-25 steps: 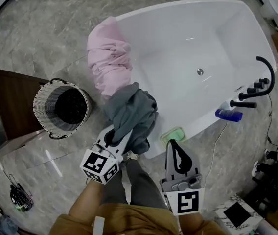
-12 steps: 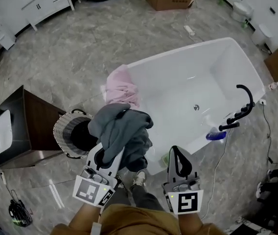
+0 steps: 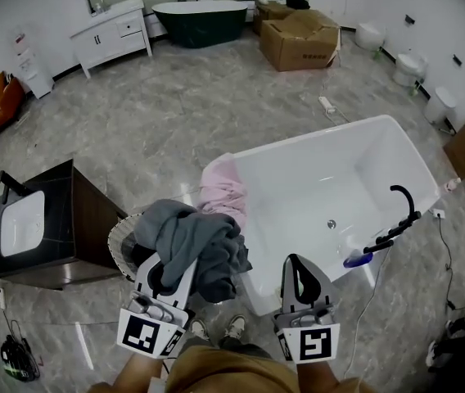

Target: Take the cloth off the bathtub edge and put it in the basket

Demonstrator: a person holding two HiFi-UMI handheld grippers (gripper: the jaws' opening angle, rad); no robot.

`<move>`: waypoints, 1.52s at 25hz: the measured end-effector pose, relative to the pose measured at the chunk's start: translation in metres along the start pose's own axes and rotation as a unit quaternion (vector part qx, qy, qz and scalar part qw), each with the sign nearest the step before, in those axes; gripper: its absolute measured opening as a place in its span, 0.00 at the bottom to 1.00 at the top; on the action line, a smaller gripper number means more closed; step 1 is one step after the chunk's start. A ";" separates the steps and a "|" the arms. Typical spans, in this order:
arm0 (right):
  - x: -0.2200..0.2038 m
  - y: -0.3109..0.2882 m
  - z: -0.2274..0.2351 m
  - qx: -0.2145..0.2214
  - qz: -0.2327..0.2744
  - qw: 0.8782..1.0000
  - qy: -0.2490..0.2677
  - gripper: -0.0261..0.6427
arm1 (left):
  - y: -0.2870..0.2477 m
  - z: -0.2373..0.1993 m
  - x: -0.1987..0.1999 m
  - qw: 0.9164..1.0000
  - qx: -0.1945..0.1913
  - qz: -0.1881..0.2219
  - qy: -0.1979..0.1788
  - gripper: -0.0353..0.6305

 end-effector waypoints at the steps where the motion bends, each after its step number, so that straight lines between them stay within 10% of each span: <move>1: 0.005 0.000 -0.004 0.004 0.004 1.000 0.001 0.05 | 0.004 -0.002 0.007 1.000 0.003 0.006 -0.004 0.20; 14: 0.029 -0.008 -0.028 0.058 0.038 0.998 0.008 0.05 | 0.050 -0.020 0.060 0.995 0.071 0.071 -0.024 0.20; 38: 0.019 -0.054 -0.101 0.190 0.026 0.981 0.005 0.05 | 0.140 -0.071 0.037 0.971 0.234 0.032 -0.028 0.20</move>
Point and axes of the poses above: the fingertips, and each gripper's own axes: y backward along the fingers, z to its right, x out of its top, the point moved 4 cm from there along y, backward along the fingers, and after that the axes turned 3 degrees about -z, right-handed, at the moved point
